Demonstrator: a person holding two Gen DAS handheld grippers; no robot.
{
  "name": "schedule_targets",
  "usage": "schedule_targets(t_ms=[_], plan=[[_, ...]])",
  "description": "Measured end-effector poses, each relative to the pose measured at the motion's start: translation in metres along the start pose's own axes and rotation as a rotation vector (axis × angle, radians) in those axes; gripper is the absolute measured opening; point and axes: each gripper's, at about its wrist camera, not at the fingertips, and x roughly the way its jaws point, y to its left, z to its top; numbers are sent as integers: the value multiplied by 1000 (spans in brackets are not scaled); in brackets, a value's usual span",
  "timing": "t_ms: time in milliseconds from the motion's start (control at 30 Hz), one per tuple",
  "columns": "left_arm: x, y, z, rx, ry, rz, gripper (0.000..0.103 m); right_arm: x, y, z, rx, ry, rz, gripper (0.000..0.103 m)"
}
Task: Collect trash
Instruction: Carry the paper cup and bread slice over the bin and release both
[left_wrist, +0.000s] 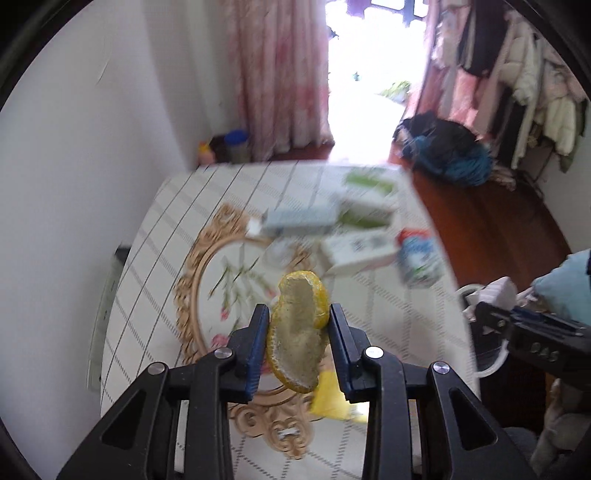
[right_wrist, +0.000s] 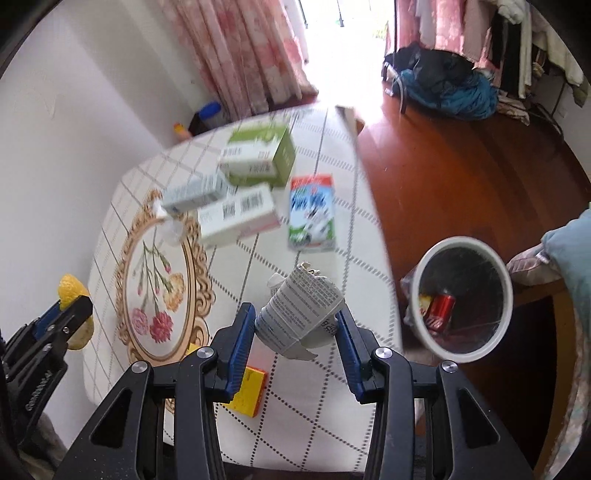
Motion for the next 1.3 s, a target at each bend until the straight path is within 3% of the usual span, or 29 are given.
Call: schedule_targets(t_ms=[267,533,767,867,1100,1300], plan=[[-28,-81,34,94,-80,-130,29,-66,-71,7,96,-111,-21,46],[4,-199,43,205,-22,-278,29,-87,-184,-3,227,-126,-111,46],[80,-300,31,271,200,-427,29,-35,-277,-25,343,-20,-161,46],[118,-330,23,296,303,-449,29,-2,-303,-34,375,36,-166,46],[187,-361,4,326,463,-427,33,63,-344,-46,433,121,-169,46],[217,-354,-6,272,554,-408,39,99,-358,-44,435,151,-178,46]])
